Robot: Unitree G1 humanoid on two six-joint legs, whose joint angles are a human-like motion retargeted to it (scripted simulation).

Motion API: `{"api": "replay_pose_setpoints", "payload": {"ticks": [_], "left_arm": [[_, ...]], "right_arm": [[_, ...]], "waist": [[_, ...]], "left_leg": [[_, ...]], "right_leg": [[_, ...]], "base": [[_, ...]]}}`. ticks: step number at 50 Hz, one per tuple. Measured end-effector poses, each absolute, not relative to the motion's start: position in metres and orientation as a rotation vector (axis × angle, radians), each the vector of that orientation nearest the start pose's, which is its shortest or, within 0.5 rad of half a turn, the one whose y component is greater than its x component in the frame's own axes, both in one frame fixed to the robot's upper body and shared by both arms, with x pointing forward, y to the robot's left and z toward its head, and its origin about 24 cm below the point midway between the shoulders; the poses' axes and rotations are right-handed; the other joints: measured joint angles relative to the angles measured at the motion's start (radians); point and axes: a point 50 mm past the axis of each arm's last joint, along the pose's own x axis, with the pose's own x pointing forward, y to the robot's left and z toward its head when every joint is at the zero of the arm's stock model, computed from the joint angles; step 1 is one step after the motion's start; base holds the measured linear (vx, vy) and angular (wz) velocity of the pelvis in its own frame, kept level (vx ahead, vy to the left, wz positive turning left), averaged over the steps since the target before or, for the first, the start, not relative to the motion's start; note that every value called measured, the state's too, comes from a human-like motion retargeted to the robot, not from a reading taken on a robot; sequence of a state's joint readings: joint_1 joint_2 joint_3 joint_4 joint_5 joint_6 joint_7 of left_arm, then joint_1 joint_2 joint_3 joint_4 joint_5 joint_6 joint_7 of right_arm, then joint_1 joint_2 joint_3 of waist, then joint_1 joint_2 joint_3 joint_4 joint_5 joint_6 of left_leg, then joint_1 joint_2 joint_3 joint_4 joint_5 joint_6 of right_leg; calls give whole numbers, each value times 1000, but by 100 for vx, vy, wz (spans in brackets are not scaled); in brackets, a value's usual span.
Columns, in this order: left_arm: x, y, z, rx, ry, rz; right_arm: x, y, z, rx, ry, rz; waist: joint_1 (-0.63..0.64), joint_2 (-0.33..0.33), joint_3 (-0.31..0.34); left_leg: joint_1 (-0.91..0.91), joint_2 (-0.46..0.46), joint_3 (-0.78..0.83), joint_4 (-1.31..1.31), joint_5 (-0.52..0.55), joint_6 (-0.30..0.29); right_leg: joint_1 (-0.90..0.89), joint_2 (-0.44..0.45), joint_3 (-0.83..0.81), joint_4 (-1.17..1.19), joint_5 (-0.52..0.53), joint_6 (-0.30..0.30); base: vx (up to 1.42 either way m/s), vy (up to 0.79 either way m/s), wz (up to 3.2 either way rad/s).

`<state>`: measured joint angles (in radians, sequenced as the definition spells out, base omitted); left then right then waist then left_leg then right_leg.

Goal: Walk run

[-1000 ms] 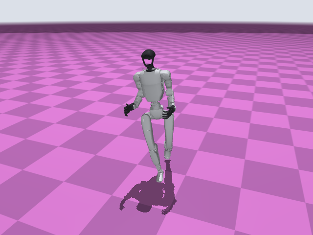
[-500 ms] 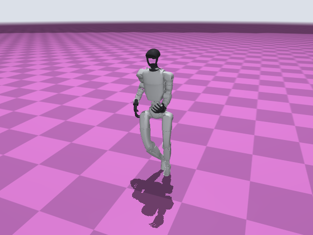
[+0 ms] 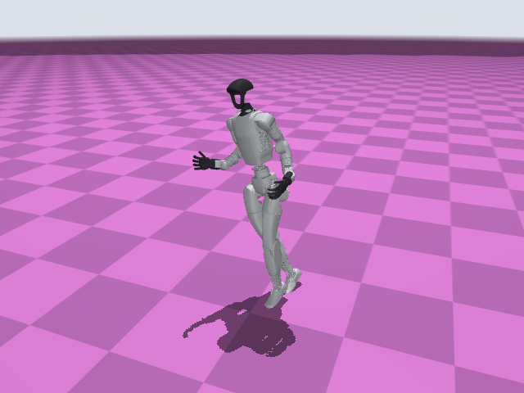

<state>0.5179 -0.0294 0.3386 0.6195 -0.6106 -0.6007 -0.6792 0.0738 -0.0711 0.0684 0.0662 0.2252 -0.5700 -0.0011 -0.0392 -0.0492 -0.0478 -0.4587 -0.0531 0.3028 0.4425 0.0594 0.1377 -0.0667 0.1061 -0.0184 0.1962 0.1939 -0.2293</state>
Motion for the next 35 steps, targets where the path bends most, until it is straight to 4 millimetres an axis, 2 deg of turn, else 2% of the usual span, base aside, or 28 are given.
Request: {"api": "replay_pose_setpoints", "payload": {"ticks": [1,2,3,5,6,7,8,9,10,11,12,13,15,18,20,22,25,27,28,30,32,33,35], "left_arm": [[27,234,-88,-406,224,289],[23,239,-84,-367,218,298],[25,243,-79,-314,206,291],[40,251,-67,-208,165,255],[52,251,-63,-176,144,226],[66,250,-59,-151,123,192],[81,247,-56,-140,102,149],[100,241,-54,-152,67,113],[121,233,-51,-176,26,79],[149,232,-44,-232,-50,75],[175,226,-35,-300,-120,57],[195,211,-27,-390,-178,19],[227,180,-2,-538,-317,-39],[251,165,37,-592,-484,-94],[253,164,54,-543,-542,-136],[251,169,62,-455,-555,-175],[245,177,64,-307,-524,-224],[241,179,58,-229,-466,-262],[238,181,54,-198,-432,-280],[223,188,35,-148,-340,-309],[199,196,3,-120,-189,-322],[190,194,-13,-128,-118,-332],[166,189,-40,-205,-6,-276]], "right_arm": [[227,-163,62,97,-414,-3],[225,-167,62,35,-397,-1],[223,-172,58,-27,-366,-14],[217,-178,47,-124,-291,-53],[212,-179,38,-155,-242,-72],[207,-182,28,-183,-191,-92],[200,-185,16,-199,-130,-113],[192,-186,5,-212,-84,-115],[183,-187,-6,-222,-43,-105],[178,-181,-15,-190,-5,-76],[171,-176,-25,-155,42,-52],[158,-173,-36,-117,108,-41],[136,-172,-48,-53,184,-16],[112,-180,-58,-23,269,-2],[100,-183,-64,-20,328,20],[93,-187,-66,-18,356,31],[96,-186,-63,1,335,16],[107,-180,-57,19,280,-35],[115,-175,-54,30,244,-67],[128,-162,-47,59,184,-121],[148,-157,-38,133,103,-189],[163,-164,-32,185,49,-224],[188,-157,-19,289,-31,-150]], "waist": [[40,0,11],[75,-2,22],[101,-7,34],[112,6,38],[91,-15,44],[65,-42,42],[28,-78,28],[3,-90,5],[-18,-90,-23],[4,-49,-35],[27,-18,-45],[49,-7,-50],[15,19,-51],[-44,69,-43],[-113,100,-50],[-190,122,-56],[-268,161,-51],[-292,174,-42],[-314,167,-39],[-263,164,-35],[-192,145,-50],[-143,104,-59],[-97,50,-68]], "left_leg": [[10,-30,-38,-122,-33,4],[21,-50,-75,-227,-66,-20],[34,-52,-111,-298,-101,-100],[76,-37,-104,-361,-94,-145],[94,-79,-110,-327,-33,-46],[111,-130,-115,-275,-31,34],[126,-202,-121,-187,-148,79],[108,-243,-207,-118,-203,60],[74,-267,-334,-59,-226,11],[62,-138,-225,-17,-264,2],[70,-49,-151,7,-297,-3],[119,-41,-149,-6,-322,-1],[217,-42,-204,-61,-325,-9],[329,-42,-215,-161,-201,-40],[406,-39,-220,-227,-66,-88],[484,-59,-239,-270,83,-121],[577,-63,-261,-285,285,-185],[606,-65,-284,-214,397,-274],[603,-67,-277,-140,445,-327],[525,-49,-184,162,464,-399],[421,-21,-162,377,445,-368],[356,-76,-192,436,387,-342],[255,-34,-98,522,226,-217]], "right_leg": [[47,3,13,-14,80,17],[92,2,12,-22,154,35],[134,-11,-14,-19,219,56],[190,4,-71,44,330,92],[166,-12,-74,208,330,125],[135,-28,-82,373,330,157],[90,-43,-99,537,330,190],[39,-63,-151,653,330,187],[-14,-86,-219,745,330,166],[-80,-29,-177,731,328,159],[-141,11,-147,732,304,150],[-193,19,-141,764,234,137],[-281,-13,-198,758,92,115],[-386,-83,-243,588,-20,107],[-432,-107,-268,397,-41,106],[-456,-97,-220,188,-70,144],[-458,-83,-94,-34,-177,198],[-445,-100,-153,-29,-133,96],[-438,-97,-155,10,-126,64],[-420,-48,-130,145,-215,8],[-385,-4,-68,218,-302,5],[-362,-37,-36,216,-313,22],[-298,-53,23,199,-335,33]], "base": [[159,-3,-208],[180,-2,-193],[167,-3,-136],[166,-8,-44],[180,-11,48],[172,-13,121],[145,-13,143],[124,-11,141],[119,-23,14],[116,-32,-83],[111,-37,-141],[119,-29,-59],[138,-28,47],[123,-22,30],[119,-13,33],[154,-20,47],[125,-15,7],[148,-29,2],[145,-37,-23],[149,-51,-134],[159,-57,-124],[117,-26,-83],[111,-7,-77]]}}
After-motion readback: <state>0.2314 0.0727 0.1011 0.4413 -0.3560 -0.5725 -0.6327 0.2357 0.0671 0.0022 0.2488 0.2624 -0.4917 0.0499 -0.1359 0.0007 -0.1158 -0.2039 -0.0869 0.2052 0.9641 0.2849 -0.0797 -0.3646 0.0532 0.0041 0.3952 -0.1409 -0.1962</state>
